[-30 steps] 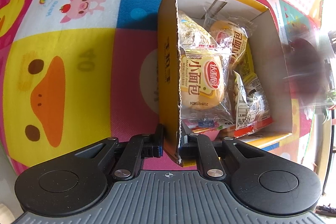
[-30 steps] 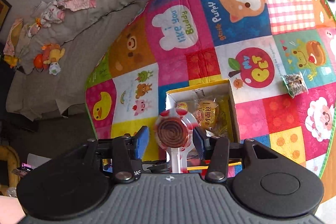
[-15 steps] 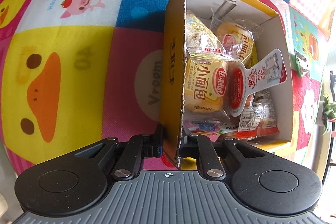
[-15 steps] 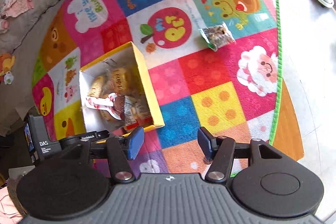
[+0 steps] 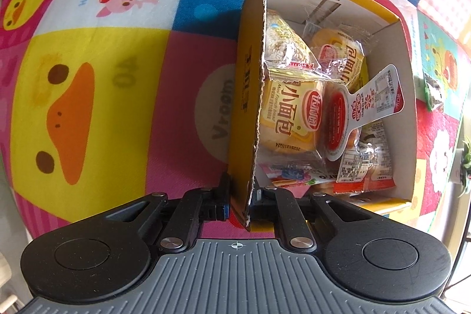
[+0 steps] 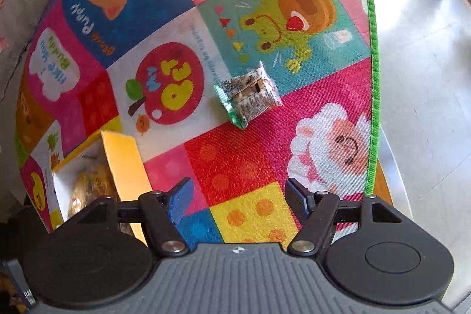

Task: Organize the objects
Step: 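Reach the right tool to the small clear snack pack on the mat, then close the right tool on the clear snack pack and lift, then carry the snack pack into the box and open the right tool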

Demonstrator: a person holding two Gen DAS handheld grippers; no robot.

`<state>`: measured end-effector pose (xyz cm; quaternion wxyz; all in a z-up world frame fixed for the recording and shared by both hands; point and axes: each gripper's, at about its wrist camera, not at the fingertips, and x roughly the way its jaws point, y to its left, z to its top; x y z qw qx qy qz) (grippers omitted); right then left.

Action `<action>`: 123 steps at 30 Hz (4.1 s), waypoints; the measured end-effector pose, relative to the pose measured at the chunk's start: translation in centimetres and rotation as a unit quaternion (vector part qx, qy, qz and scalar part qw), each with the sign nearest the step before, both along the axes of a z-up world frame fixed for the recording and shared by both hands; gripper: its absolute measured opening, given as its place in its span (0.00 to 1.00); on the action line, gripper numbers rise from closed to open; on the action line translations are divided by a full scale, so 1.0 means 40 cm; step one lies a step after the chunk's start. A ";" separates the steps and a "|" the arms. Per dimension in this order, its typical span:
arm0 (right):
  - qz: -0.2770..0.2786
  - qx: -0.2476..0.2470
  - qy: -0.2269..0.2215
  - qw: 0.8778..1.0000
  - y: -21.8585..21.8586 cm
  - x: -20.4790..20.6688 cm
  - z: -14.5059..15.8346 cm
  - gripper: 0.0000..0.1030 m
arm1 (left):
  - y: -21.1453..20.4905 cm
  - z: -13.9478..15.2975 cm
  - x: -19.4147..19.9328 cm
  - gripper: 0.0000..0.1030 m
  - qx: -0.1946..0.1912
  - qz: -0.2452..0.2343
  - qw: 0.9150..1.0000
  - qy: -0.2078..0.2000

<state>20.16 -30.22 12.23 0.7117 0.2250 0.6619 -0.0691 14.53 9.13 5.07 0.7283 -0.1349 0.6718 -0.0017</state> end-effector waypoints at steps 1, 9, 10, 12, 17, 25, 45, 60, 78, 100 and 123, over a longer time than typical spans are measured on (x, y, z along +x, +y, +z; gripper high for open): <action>0.033 -0.001 -0.015 0.999 0.020 0.019 0.008 0.67 | -0.001 0.000 0.000 0.12 0.001 0.004 1.000 0.000; 0.374 0.047 -0.086 0.922 0.395 0.008 0.083 0.67 | 0.006 0.002 -0.016 0.12 0.003 0.035 0.999 -0.005; 0.399 0.048 -0.089 0.912 0.449 -0.001 0.078 0.67 | 0.006 0.002 -0.018 0.12 0.004 0.036 0.999 -0.005; 0.430 0.056 -0.087 0.897 0.525 -0.011 0.064 0.66 | 0.007 0.004 -0.022 0.12 0.005 0.035 0.999 -0.007; 0.481 0.019 -0.089 0.872 0.644 -0.016 0.022 0.62 | 0.009 0.015 -0.033 0.12 0.005 0.029 0.999 -0.011; 0.387 -0.116 -0.094 0.910 0.529 0.129 -0.013 0.59 | 0.020 0.019 -0.041 0.12 -0.004 0.032 0.999 -0.015; 0.174 -0.134 -0.003 0.976 0.045 0.046 -0.120 0.76 | 0.015 0.015 -0.027 0.12 0.000 0.042 0.999 -0.008; -0.216 0.065 0.082 0.971 -0.160 0.169 -0.261 0.84 | 0.010 0.024 -0.029 0.11 0.017 0.071 0.997 -0.002; -0.241 -0.018 0.123 0.963 -0.071 0.283 -0.309 0.66 | 0.021 0.028 -0.053 0.12 0.007 0.073 0.997 -0.011; 0.098 0.007 0.022 0.995 0.266 -0.232 0.162 0.50 | 0.018 0.014 -0.001 0.12 -0.018 -0.053 0.998 -0.008; 0.203 -0.018 -0.053 0.978 0.534 -0.331 0.337 0.50 | 0.048 0.013 -0.033 0.15 -0.040 -0.054 0.997 -0.039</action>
